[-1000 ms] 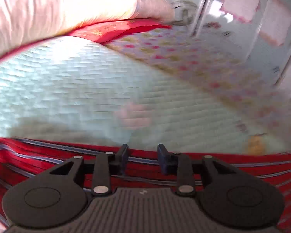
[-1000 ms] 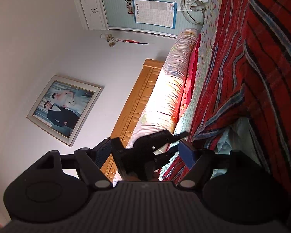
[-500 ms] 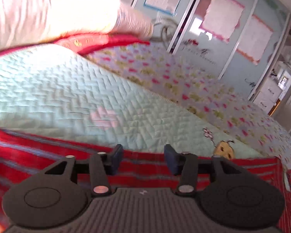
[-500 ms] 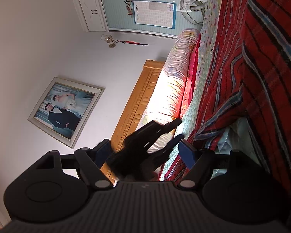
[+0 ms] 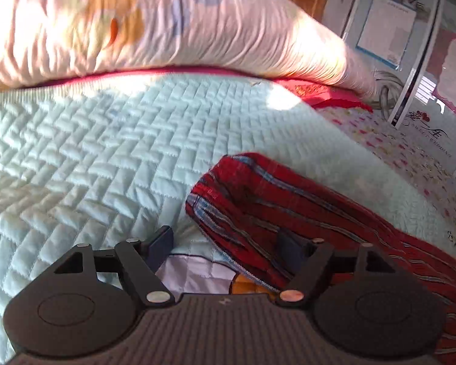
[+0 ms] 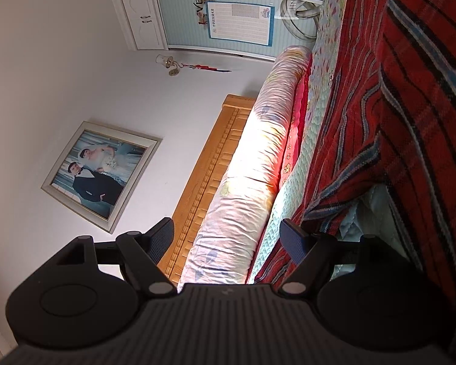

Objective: Fold clothes

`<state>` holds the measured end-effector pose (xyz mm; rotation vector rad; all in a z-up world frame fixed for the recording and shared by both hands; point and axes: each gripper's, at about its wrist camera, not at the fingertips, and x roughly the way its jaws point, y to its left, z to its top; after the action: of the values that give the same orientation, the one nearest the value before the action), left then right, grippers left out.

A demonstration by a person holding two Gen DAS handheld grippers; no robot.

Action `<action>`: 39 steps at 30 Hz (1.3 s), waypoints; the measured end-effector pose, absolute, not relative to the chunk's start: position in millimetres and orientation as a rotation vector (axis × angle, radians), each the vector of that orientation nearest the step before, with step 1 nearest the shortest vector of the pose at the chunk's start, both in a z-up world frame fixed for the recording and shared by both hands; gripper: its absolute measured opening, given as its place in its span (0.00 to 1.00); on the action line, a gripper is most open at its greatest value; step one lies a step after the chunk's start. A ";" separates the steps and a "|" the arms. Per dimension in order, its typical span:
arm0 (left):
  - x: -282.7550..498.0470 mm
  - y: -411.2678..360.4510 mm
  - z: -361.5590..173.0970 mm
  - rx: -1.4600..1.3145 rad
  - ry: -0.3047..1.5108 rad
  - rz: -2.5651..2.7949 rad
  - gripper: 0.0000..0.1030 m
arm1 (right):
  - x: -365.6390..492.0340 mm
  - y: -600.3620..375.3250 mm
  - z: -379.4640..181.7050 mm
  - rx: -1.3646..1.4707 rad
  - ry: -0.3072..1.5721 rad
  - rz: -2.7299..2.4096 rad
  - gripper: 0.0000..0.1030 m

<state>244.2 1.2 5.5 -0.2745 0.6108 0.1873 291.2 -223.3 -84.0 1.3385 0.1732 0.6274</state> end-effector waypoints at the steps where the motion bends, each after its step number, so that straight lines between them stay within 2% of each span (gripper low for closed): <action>1: 246.5 -3.0 4.4 -0.245 0.616 0.173 0.95 | 291.1 -223.5 -83.9 1.339 0.174 0.627 0.74; 2: 248.9 -7.1 3.0 -0.217 0.625 0.160 1.00 | 291.2 -223.6 -84.0 1.340 0.174 0.626 0.74; 9: 246.7 -0.5 4.6 -0.216 0.634 0.158 1.00 | 291.2 -224.8 -84.7 1.350 0.177 0.628 0.74; 16: 226.7 48.6 8.0 -0.588 0.535 0.121 1.00 | 290.0 -225.3 -85.9 1.351 0.180 0.628 0.74; 20: 229.4 39.4 9.4 -0.521 0.543 0.088 1.00 | 289.1 -225.2 -86.2 1.348 0.179 0.627 0.74; 29: 262.1 45.4 9.3 -0.567 0.553 0.111 0.99 | 288.9 -224.8 -84.7 1.341 0.181 0.624 0.74; 31: 264.6 39.5 9.9 -0.528 0.549 0.128 0.81 | 288.9 -224.6 -84.4 1.338 0.183 0.623 0.74; 32: 265.3 39.2 8.9 -0.524 0.549 0.135 0.53 | 288.9 -224.6 -84.1 1.335 0.184 0.623 0.74; 33: 266.3 41.7 6.7 -0.539 0.555 0.133 0.33 | 288.8 -224.4 -83.8 1.331 0.186 0.622 0.74; 39: 254.9 39.3 10.8 -0.524 0.512 0.116 0.18 | 287.4 -222.9 -81.6 1.311 0.195 0.618 0.74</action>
<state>254.9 39.3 10.8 -0.5235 0.5117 0.1162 287.4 -222.9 -81.6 1.3106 0.1954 0.6177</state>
